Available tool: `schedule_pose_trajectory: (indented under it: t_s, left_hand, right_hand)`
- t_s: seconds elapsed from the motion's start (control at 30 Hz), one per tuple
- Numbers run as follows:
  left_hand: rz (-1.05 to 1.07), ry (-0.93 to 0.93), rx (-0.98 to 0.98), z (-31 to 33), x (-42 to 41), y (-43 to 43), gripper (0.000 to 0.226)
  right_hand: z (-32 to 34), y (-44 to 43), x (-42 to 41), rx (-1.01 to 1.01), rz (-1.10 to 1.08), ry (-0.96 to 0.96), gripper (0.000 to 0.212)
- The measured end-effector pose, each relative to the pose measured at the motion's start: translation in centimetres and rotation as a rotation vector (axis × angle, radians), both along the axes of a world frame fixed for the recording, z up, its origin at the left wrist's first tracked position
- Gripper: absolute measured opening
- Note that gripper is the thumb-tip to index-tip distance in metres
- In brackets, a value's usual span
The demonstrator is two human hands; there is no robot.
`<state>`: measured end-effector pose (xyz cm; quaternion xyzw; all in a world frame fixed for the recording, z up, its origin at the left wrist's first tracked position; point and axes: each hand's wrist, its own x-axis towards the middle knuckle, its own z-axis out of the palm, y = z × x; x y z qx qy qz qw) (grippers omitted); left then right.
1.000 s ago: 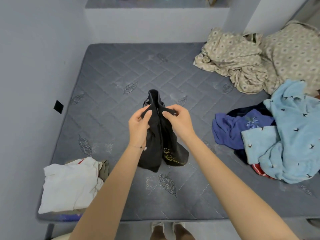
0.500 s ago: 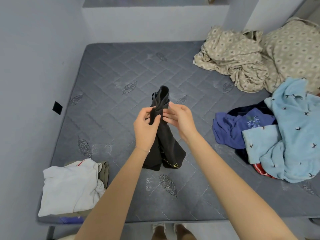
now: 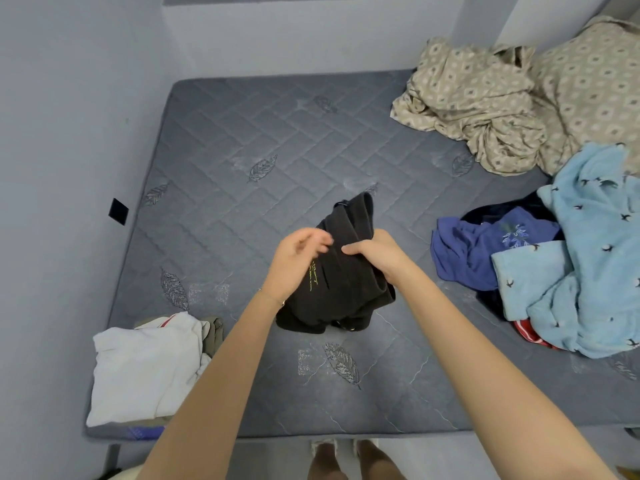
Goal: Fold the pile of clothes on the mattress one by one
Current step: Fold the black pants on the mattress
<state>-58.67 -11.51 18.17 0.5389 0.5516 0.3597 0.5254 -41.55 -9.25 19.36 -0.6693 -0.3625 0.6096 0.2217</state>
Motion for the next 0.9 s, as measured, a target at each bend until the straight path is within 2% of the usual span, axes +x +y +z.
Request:
schedule_pose_trajectory:
  t_s: [0.1,0.2,0.3,0.47,0.53,0.63,0.73,0.9]
  left_hand:
    - [0.126,0.096,-0.072,-1.5,-1.6,0.7,0.041]
    - [0.075,0.012,-0.184,-2.1,-2.5,0.8,0.047]
    - [0.022,-0.065,-0.240,-2.0,-2.7,0.9,0.035]
    - [0.081,0.021,-0.172,0.1,-1.8,1.7,0.027]
    - [0.042,0.075,-0.195,1.0,-1.8,2.6,0.030]
    - [-0.028,0.259,-0.211,0.1,-0.8,4.1,0.039]
    - [-0.061,0.394,-0.092,-3.7,1.9,4.4,0.024]
    - [-0.168,0.462,-0.119,-12.6,5.1,2.9,0.043]
  right_hand:
    - [1.5,-0.5,0.4,0.007,0.192,0.134,0.019]
    - [2.3,-1.0,1.0,0.006,0.303,0.264,0.024]
    - [2.9,-1.4,2.0,0.001,0.238,0.336,0.030]
    - [1.0,-2.7,4.5,-0.117,0.133,0.405,0.041]
    - [-0.5,-3.9,4.7,-0.168,0.076,0.501,0.036]
    - [-3.1,-5.1,5.1,-0.225,-0.051,0.567,0.030]
    - [-6.3,-5.8,6.9,-0.208,-0.173,0.469,0.027]
    - [-13.1,-6.9,10.3,-0.091,-0.243,0.046,0.029]
